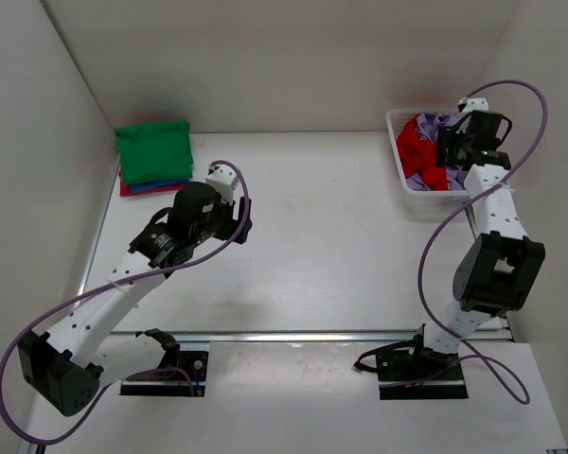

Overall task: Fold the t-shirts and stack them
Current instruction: Grab crumpled tshirt from bin with the right arm, then move the tshirt to the center of the board

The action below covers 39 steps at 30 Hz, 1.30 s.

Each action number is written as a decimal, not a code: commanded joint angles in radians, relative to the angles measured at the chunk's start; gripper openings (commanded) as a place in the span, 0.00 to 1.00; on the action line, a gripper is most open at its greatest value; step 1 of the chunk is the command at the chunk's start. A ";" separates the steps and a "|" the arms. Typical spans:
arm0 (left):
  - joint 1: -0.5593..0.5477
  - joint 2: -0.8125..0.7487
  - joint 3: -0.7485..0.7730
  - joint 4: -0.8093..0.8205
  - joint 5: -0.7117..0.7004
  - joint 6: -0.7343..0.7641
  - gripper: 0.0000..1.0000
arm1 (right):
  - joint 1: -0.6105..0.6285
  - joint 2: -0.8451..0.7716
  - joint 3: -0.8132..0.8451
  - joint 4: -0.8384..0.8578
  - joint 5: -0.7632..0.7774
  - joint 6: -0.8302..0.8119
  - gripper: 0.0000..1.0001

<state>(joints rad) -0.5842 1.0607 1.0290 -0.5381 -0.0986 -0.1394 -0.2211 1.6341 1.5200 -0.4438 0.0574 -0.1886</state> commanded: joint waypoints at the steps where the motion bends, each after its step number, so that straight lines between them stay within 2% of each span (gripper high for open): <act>1: 0.006 0.005 -0.010 0.029 -0.007 0.018 0.86 | 0.016 0.059 0.034 0.152 0.059 -0.028 0.68; 3: 0.012 0.013 -0.013 0.035 0.000 0.021 0.85 | -0.012 0.157 0.115 0.162 0.012 -0.003 0.74; 4: 0.012 0.009 -0.012 0.038 -0.001 0.020 0.86 | -0.020 0.188 0.146 0.151 0.009 0.001 0.75; 5: 0.009 0.019 -0.014 0.040 0.003 0.018 0.86 | -0.023 0.246 0.207 0.139 0.018 0.009 0.85; 8: 0.009 0.039 -0.012 0.027 0.020 0.001 0.85 | -0.044 0.361 0.301 0.139 0.053 0.041 0.81; 12: 0.009 0.041 -0.041 0.043 0.033 -0.009 0.84 | -0.047 0.493 0.411 0.160 0.076 0.028 0.85; 14: 0.015 0.045 -0.041 0.043 0.033 -0.002 0.85 | -0.050 0.579 0.514 0.114 0.093 0.021 0.81; 15: 0.017 0.048 -0.040 0.038 0.028 -0.005 0.85 | -0.063 0.619 0.570 0.084 0.079 0.029 0.77; 18: 0.020 0.062 -0.034 0.033 0.023 0.011 0.84 | -0.099 0.679 0.634 0.059 0.009 0.071 0.79; 20: 0.023 0.062 -0.027 0.027 0.017 0.014 0.84 | -0.116 0.717 0.695 0.028 -0.031 0.057 0.76; 22: 0.032 0.070 -0.029 0.020 0.013 0.008 0.84 | -0.132 0.695 0.677 0.024 -0.091 0.077 0.38; 23: 0.035 0.073 -0.024 0.010 0.014 0.012 0.84 | -0.136 0.681 0.684 0.010 -0.102 0.101 0.00; 25: 0.032 0.071 -0.007 -0.006 -0.004 0.015 0.83 | -0.135 0.638 0.723 -0.053 -0.094 0.106 0.00; 28: 0.043 0.056 -0.001 -0.013 -0.013 0.006 0.82 | -0.103 0.523 0.694 -0.059 -0.096 0.080 0.00; 32: 0.082 0.024 0.035 -0.035 0.025 0.014 0.79 | -0.037 0.276 0.692 -0.047 -0.082 0.063 0.00; 35: 0.083 0.015 0.167 -0.103 0.007 0.050 0.74 | 0.038 0.063 0.632 -0.050 -0.126 0.100 0.00; 37: 0.067 -0.010 0.186 -0.108 -0.038 0.050 0.76 | 0.186 -0.116 0.533 -0.058 -0.078 0.065 0.00; 39: 0.099 -0.036 0.190 -0.094 0.018 0.035 0.77 | 0.369 -0.208 0.522 -0.094 0.037 0.013 0.00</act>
<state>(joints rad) -0.5022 1.1000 1.1767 -0.6205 -0.1032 -0.1123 -0.0555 1.6417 2.0472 -0.5804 0.0235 -0.1211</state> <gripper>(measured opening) 0.767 0.110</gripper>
